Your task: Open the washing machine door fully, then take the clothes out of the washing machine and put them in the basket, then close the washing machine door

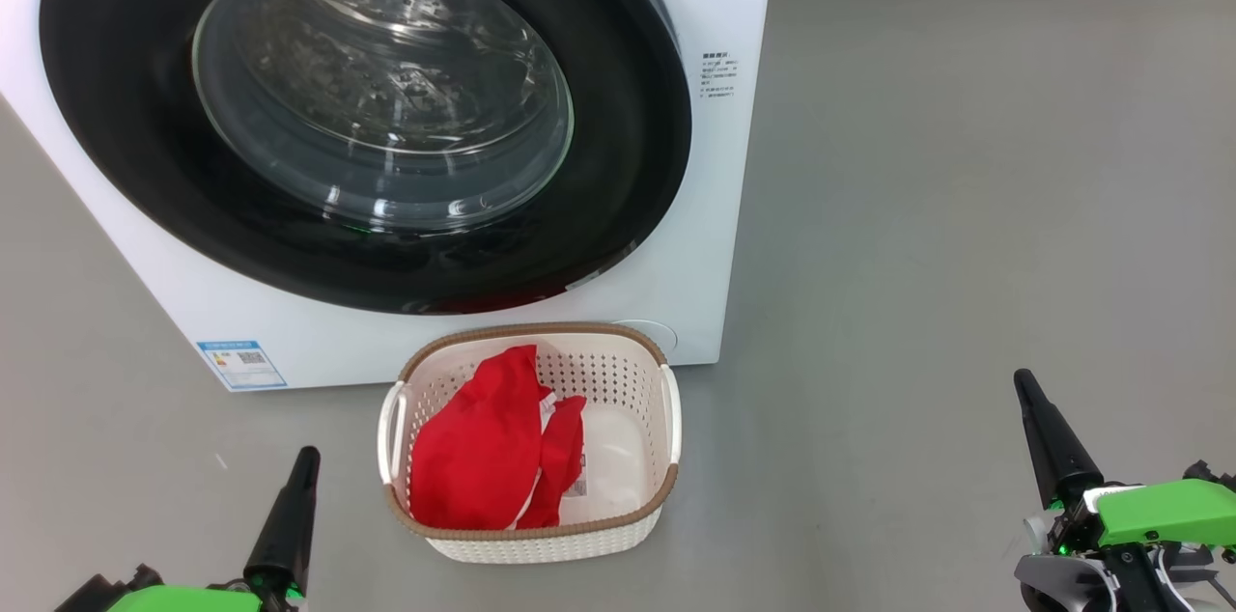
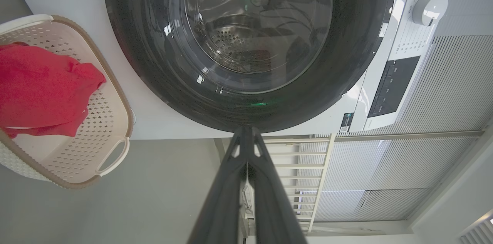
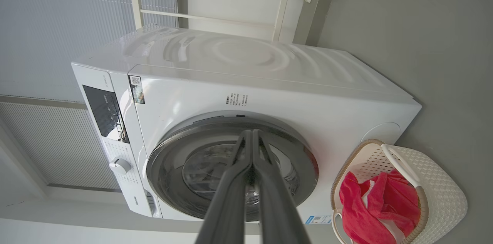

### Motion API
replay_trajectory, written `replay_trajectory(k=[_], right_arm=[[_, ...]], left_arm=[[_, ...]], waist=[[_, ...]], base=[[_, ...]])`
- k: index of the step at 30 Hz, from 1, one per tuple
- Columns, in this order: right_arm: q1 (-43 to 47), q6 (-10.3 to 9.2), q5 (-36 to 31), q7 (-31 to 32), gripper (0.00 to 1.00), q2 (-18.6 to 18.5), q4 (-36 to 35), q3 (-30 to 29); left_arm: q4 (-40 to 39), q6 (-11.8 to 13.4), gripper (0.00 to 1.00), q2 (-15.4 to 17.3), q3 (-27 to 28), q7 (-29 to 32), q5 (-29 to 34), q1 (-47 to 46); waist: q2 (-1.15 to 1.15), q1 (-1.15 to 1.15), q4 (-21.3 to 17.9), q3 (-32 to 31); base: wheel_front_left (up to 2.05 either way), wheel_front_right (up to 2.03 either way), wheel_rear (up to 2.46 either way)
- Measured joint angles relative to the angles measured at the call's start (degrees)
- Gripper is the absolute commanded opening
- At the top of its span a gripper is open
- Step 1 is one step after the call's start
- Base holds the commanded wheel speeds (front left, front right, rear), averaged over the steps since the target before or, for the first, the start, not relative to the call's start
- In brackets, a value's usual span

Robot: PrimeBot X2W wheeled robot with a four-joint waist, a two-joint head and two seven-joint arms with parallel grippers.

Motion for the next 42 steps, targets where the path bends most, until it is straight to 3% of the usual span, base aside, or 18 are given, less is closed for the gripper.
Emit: replay_trajectory(k=[42], right_arm=[[0.0,-0.05,-0.1,0.1,0.00,0.0,0.0,-0.3]], left_arm=[[0.0,0.0,0.00,0.0,0.0,0.0,0.0,0.0]], waist=[[0.00,0.00,0.0,0.0]], base=[[0.00,0.00,0.00]])
